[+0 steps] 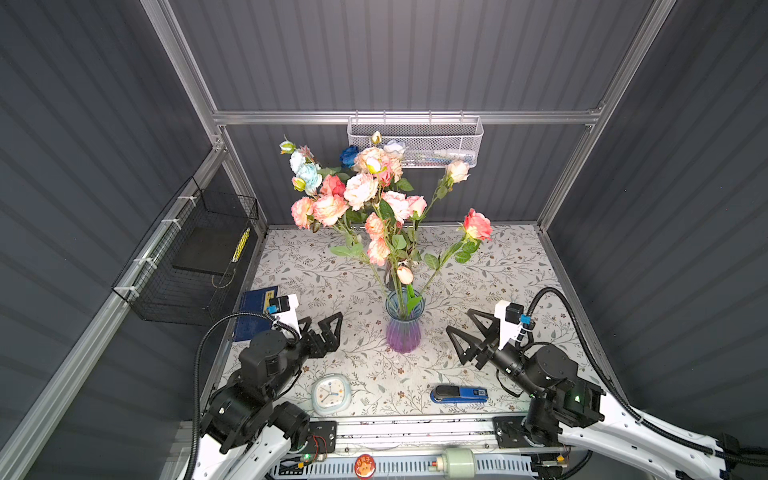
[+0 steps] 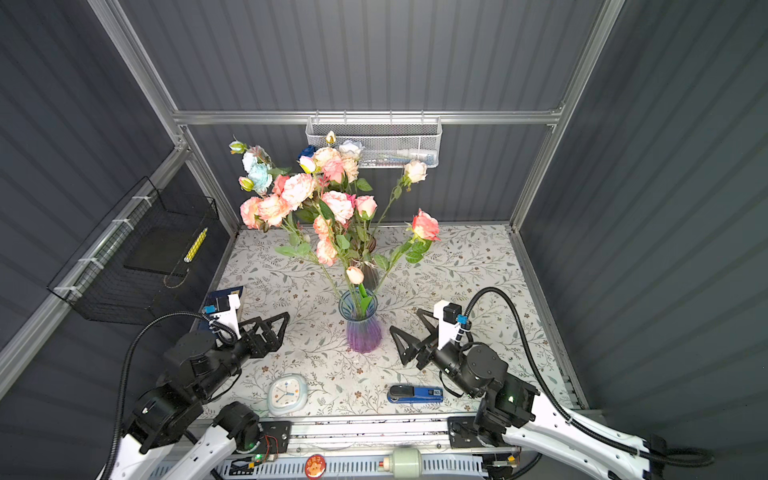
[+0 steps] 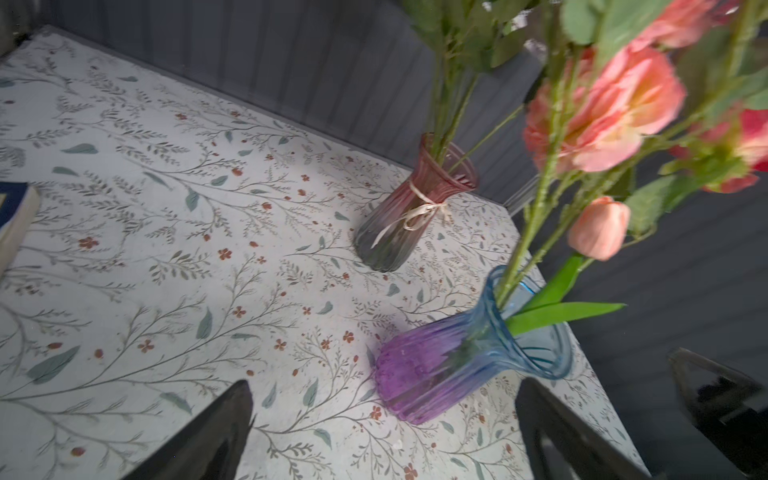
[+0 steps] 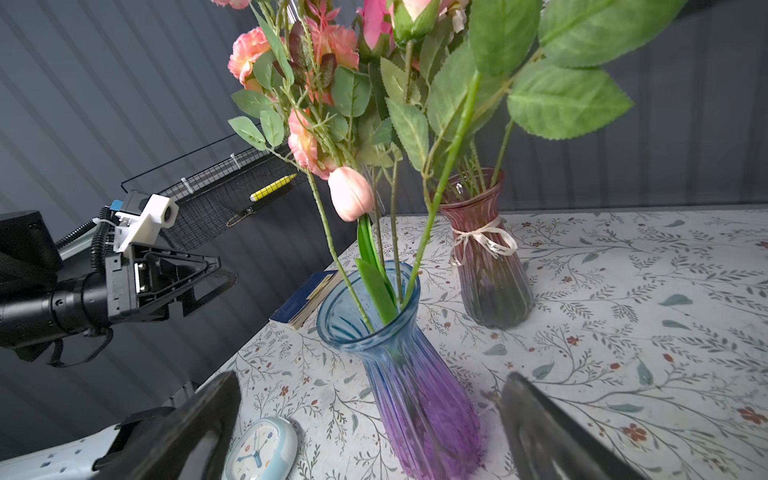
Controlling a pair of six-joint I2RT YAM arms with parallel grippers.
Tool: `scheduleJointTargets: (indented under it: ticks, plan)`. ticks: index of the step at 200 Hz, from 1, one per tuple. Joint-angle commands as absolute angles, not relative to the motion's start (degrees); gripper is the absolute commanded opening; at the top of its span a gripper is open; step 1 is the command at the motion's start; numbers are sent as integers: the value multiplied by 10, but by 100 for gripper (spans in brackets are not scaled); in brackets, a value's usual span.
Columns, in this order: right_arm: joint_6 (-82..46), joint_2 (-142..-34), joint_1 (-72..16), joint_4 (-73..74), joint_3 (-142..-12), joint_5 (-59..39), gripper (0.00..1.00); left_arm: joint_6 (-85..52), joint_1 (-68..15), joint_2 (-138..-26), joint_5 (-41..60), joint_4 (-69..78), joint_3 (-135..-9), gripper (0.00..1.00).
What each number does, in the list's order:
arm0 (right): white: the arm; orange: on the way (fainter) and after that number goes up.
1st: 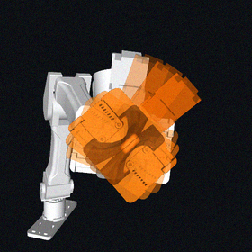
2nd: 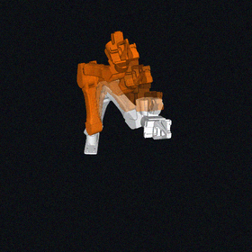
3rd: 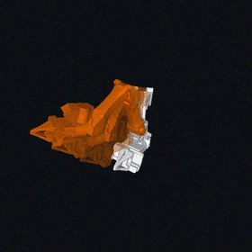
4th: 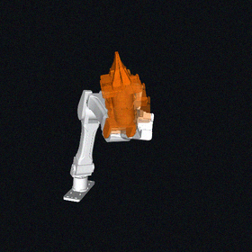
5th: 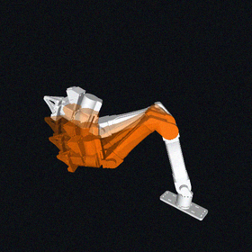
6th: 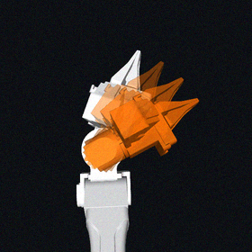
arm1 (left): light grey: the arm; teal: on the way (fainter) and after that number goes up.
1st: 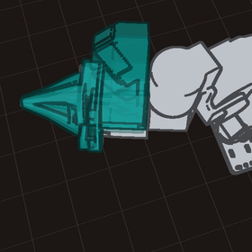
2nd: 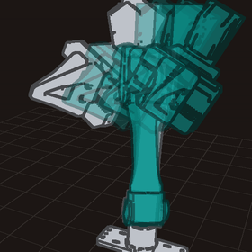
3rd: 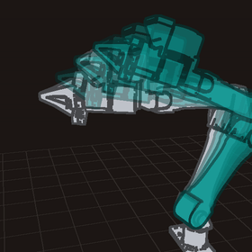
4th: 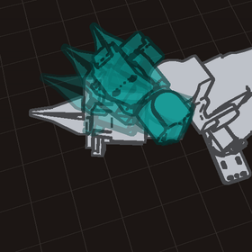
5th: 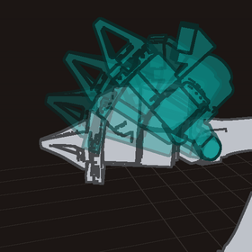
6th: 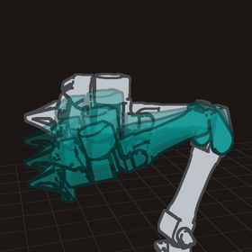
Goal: Arrange the flowers into the vase
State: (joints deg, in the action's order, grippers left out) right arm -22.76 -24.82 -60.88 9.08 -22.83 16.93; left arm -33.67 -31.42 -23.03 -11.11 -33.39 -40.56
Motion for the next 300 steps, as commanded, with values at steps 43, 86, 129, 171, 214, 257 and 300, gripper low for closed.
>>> scheduleJointTargets:
  ticks: [43, 86, 129, 171, 214, 257, 300]
  plan:
    - [-230, -241, -609, 83, -224, 188, 99, -301, -316, -364, -360, -224, -345, 100]
    - [-228, -232, -609, 77, -221, 200, 99, -212, -308, -502, -448, -68, -328, 100]
    - [-229, -219, -609, 64, -213, 201, 99, -154, -184, -643, -384, -5, -372, 100]
    - [-230, -211, -608, 53, -212, 207, 99, -75, -114, -720, -333, 135, -336, 100]
    - [-229, -204, -607, 4, -233, 221, 99, -22, -90, -805, -292, 342, -278, 100]
    - [-224, -197, -607, 5, -236, 228, 99, -13, -71, -868, -245, 481, -240, 100]
    - [-217, -246, -606, -22, -258, 276, 99, -19, -61, -986, -239, 712, -176, 100]
